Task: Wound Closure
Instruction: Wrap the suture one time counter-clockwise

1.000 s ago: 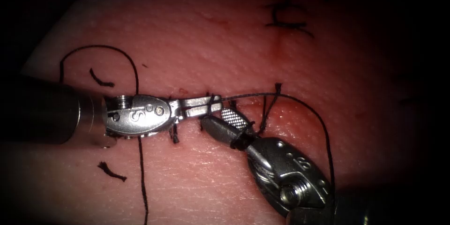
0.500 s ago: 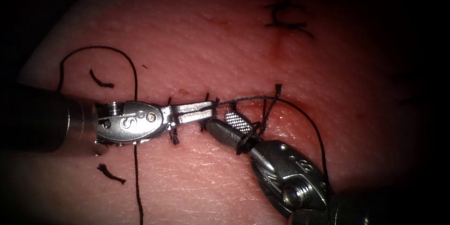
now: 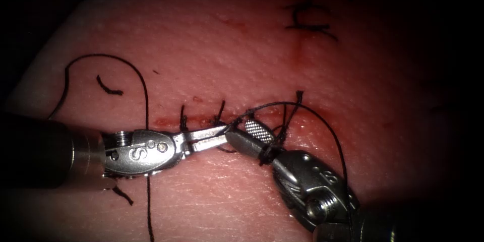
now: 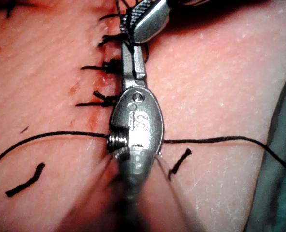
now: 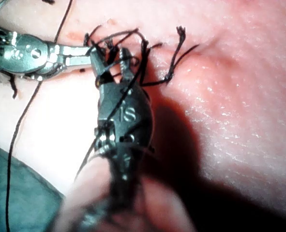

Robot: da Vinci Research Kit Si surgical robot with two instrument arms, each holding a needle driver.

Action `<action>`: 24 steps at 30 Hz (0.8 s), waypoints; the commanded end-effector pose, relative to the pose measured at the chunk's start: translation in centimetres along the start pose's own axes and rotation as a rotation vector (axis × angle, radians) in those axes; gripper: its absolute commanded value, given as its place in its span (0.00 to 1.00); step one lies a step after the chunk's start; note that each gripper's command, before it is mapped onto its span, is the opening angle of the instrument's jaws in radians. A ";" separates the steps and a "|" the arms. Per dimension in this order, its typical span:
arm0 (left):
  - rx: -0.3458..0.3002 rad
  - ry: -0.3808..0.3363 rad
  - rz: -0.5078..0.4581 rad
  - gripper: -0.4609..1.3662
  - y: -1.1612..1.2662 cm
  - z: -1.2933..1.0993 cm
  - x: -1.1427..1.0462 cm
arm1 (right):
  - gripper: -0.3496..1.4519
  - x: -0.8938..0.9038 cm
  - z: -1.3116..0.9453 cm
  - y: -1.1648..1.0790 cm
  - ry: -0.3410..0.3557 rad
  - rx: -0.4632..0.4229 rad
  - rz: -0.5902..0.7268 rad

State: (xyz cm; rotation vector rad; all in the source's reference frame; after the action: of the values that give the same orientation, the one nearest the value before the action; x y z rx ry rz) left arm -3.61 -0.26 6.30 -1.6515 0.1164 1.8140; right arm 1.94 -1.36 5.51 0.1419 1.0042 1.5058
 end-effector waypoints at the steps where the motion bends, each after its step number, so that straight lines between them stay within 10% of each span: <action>1: -0.003 0.010 -0.002 0.06 0.00 -0.02 0.01 | 0.24 0.00 -0.01 0.00 0.000 -0.005 0.000; 24: -0.058 0.039 -0.009 0.06 0.23 0.07 0.08 | 0.27 0.05 -0.05 0.10 0.026 -0.073 -0.016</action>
State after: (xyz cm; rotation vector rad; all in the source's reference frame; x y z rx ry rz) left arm -3.80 -0.37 6.15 -1.7186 0.0808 1.7917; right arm 1.82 -1.32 5.51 0.0630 0.9680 1.5295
